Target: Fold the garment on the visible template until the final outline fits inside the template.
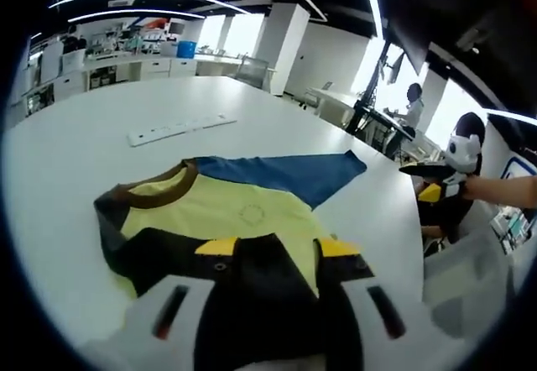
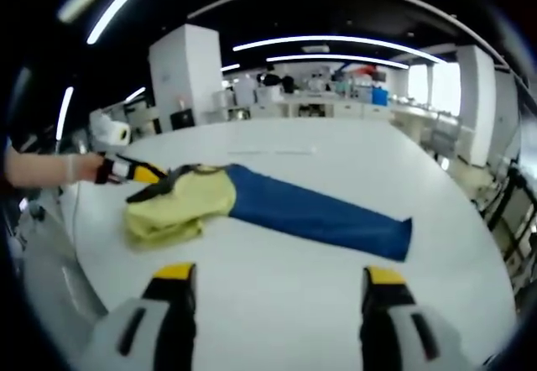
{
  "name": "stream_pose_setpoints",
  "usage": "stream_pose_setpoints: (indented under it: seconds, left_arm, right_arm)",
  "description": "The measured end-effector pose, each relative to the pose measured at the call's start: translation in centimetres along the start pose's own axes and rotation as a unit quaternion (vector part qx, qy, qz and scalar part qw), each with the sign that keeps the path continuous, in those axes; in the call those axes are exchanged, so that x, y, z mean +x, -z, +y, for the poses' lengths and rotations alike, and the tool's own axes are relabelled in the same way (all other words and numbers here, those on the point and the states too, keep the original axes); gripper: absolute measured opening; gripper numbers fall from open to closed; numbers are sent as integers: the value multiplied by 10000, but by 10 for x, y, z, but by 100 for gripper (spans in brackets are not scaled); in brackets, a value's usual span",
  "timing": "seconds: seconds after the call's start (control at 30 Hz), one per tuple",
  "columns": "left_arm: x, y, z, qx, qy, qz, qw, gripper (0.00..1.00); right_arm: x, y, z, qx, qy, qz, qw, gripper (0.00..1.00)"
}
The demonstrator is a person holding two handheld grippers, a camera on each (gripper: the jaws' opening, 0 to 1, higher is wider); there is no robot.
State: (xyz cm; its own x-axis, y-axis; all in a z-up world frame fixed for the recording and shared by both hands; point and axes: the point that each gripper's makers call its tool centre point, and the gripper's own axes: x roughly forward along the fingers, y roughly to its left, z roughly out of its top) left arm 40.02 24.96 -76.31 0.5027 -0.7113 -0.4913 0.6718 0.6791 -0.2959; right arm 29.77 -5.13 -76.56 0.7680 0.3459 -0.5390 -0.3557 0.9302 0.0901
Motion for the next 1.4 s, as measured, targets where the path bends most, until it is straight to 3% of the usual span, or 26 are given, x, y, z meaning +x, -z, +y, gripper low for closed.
stream_pose_setpoints:
  seconds: [0.2,0.53,0.9,1.0,1.1,1.4]
  left_arm:
    - [-24,4,18,-161,-202,-59,9996,43]
    - [-55,36,58,-632,-707,9,9955,42]
    - [-56,62,85,-1116,-1128,75,9873,36]
    - [-55,61,94,-1186,-1303,-9,9844,31]
    - [-55,60,92,-1317,-1298,-79,9827,22]
    - [-55,63,96,-1357,-1423,-148,9804,7]
  right_arm:
    - [0,1,2,-26,-94,82,9999,87]
    - [0,3,11,-60,-227,164,9996,94]
    - [2,4,12,-134,-277,234,9993,94]
    - [1,5,11,-127,-256,250,9993,94]
    - [0,6,10,-99,-240,252,9993,93]
    - [-2,14,12,-37,-212,307,9993,92]
